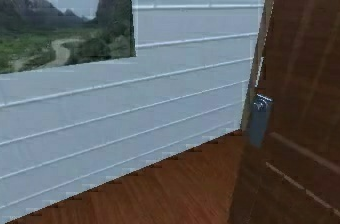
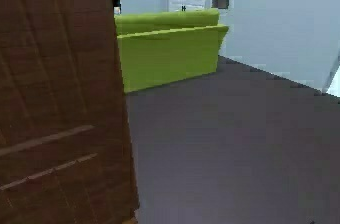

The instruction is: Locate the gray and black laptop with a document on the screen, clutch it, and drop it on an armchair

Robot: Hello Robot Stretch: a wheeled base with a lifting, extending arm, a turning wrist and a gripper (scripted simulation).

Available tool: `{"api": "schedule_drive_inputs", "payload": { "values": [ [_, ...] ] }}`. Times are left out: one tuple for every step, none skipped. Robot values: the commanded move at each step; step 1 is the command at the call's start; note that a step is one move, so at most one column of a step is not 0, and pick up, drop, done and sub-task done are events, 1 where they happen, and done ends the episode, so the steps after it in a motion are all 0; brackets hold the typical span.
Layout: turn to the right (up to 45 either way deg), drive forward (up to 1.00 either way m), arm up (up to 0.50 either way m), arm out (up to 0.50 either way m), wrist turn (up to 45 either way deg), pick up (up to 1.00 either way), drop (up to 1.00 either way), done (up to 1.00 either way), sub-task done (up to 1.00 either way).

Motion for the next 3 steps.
{"api": "schedule_drive_inputs", "payload": {
  "values": [
    [0.0,0.85,0.00,0.00,0.0,0.00,0.00,0.00,0.00],
    [-3.0,0.00,0.00,0.00,0.0,0.00,0.00,0.00,0.00],
    [0.0,0.35,0.00,0.00,0.0,0.00,0.00,0.00,0.00]
  ]
}}
